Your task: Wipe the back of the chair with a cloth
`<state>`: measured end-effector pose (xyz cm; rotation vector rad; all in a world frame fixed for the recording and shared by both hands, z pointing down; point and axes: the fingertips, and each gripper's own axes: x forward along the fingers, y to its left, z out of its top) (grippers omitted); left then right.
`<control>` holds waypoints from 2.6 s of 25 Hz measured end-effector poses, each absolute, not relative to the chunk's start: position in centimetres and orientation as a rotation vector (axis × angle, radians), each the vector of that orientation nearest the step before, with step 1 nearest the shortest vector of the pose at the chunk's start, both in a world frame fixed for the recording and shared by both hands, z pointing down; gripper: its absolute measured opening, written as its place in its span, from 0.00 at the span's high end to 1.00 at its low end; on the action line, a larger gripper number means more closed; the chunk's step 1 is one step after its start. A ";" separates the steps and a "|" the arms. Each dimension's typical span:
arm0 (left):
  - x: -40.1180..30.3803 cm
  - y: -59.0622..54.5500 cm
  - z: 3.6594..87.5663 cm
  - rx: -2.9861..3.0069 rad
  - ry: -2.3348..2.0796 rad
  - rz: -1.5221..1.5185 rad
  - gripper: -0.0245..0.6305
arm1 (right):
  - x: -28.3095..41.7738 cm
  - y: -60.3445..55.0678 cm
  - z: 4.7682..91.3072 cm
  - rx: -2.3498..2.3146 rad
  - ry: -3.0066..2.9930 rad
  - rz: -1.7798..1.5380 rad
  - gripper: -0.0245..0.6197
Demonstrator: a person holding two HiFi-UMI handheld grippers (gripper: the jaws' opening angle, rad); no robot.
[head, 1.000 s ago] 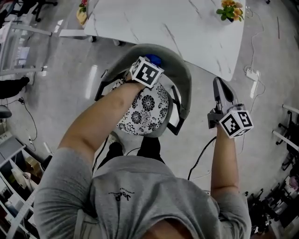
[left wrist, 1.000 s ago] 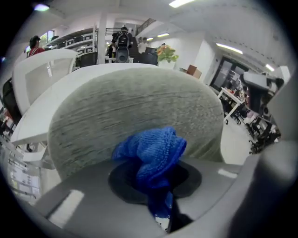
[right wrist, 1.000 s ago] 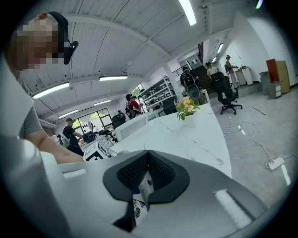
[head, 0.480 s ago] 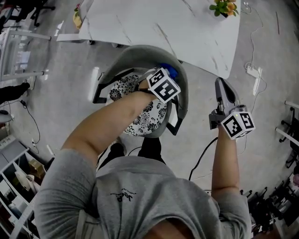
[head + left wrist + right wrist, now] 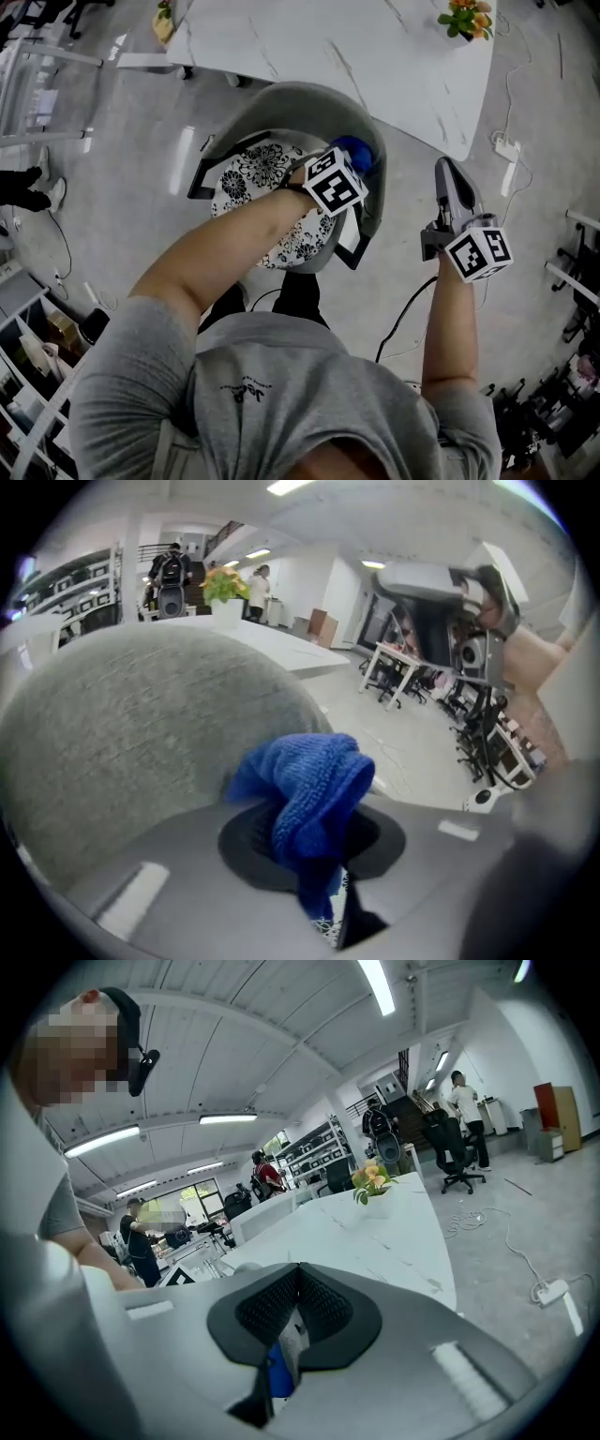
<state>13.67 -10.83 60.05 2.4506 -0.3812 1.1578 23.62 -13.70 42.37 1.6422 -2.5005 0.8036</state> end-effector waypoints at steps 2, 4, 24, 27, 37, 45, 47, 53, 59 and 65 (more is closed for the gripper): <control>11.2 -11.3 60.3 2.374 -0.464 1.071 0.77 | 23.0 -13.7 42.3 1.639 -2.501 0.797 0.96; 7.6 -12.0 61.2 2.266 -0.580 0.986 0.77 | 22.1 -13.7 42.3 1.639 -2.486 0.803 0.96; -13.0 -18.3 69.0 1.754 -1.083 0.887 0.77 | 15.4 -14.2 43.4 1.561 -2.491 0.823 0.96; -11.3 -19.2 69.1 1.750 -1.079 0.911 0.77 | 16.8 -14.4 43.7 1.577 -2.472 0.837 0.96; -2.9 -20.3 68.3 1.906 -0.974 1.116 0.77 | 22.7 -14.7 44.8 1.647 -2.453 0.859 0.96; 4.6 -18.6 66.9 2.102 -0.813 1.252 0.77 | 26.1 -14.3 44.8 1.697 -2.459 0.854 0.96; 6.7 -17.6 66.8 2.163 -0.755 1.312 0.77 | 26.8 -14.0 44.8 1.708 -2.458 0.851 0.96; 11.0 -14.5 67.1 2.316 -0.625 1.464 0.77 | 28.3 -12.9 44.9 1.741 -2.452 0.848 0.96; 14.3 -10.4 66.9 2.494 -0.386 1.627 0.77 | 28.6 -11.7 44.7 1.765 -2.454 0.843 0.96; 17.1 -4.9 66.5 2.659 -0.101 1.656 0.77 | 27.4 -10.3 44.5 1.756 -2.447 0.832 0.96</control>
